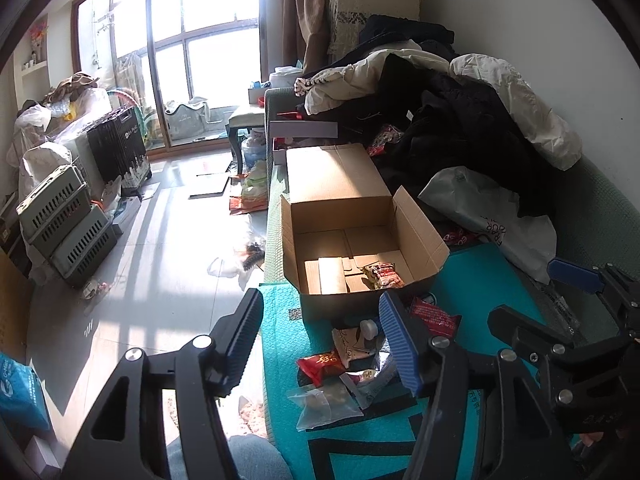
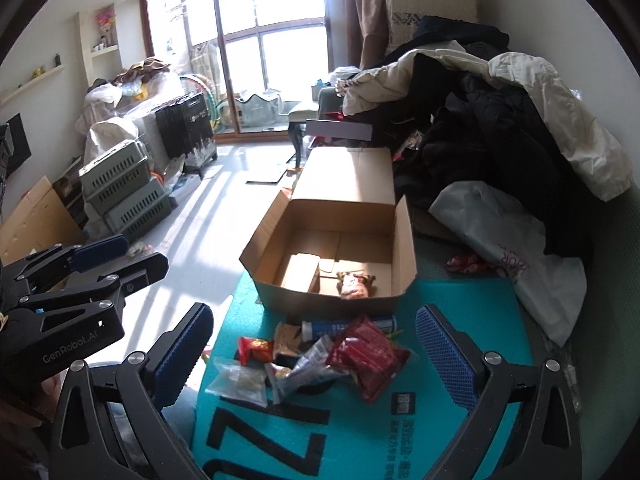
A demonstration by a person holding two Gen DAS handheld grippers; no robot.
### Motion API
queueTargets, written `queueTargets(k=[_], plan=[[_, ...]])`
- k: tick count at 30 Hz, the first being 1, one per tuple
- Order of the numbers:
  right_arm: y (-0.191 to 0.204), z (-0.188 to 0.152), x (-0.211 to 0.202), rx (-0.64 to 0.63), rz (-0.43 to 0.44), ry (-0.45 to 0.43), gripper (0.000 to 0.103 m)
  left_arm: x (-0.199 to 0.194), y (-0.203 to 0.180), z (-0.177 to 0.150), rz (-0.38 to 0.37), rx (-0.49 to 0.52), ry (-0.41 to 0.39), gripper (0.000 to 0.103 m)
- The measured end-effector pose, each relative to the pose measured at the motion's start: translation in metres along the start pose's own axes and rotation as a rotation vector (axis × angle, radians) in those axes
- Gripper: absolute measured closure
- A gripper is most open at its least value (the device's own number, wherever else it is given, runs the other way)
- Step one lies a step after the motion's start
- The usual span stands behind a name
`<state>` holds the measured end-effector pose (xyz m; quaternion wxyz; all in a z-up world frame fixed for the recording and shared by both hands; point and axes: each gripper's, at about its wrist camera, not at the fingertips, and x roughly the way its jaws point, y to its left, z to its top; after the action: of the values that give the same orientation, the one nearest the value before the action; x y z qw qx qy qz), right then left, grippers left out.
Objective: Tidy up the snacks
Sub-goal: 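Withdraw both tools from the box back toward the snack pile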
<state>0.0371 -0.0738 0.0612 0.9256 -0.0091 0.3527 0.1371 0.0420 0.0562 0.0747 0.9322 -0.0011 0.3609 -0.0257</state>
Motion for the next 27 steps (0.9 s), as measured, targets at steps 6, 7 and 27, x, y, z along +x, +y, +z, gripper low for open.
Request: queueTargets(k=[6, 7, 27], plan=[[0.006, -0.026, 0.016, 0.013, 0.016, 0.061, 0.000, 0.010, 0.008, -0.025, 0.009, -0.034, 0.053, 0.039], [0.006, -0.030, 0.019, 0.017, 0.021, 0.071, 0.000, 0.011, 0.010, -0.028, 0.009, -0.042, 0.061, 0.039], [0.014, -0.098, 0.086, 0.079, 0.067, 0.270, 0.000, 0.056, 0.027, -0.094, 0.027, -0.164, 0.235, 0.039]])
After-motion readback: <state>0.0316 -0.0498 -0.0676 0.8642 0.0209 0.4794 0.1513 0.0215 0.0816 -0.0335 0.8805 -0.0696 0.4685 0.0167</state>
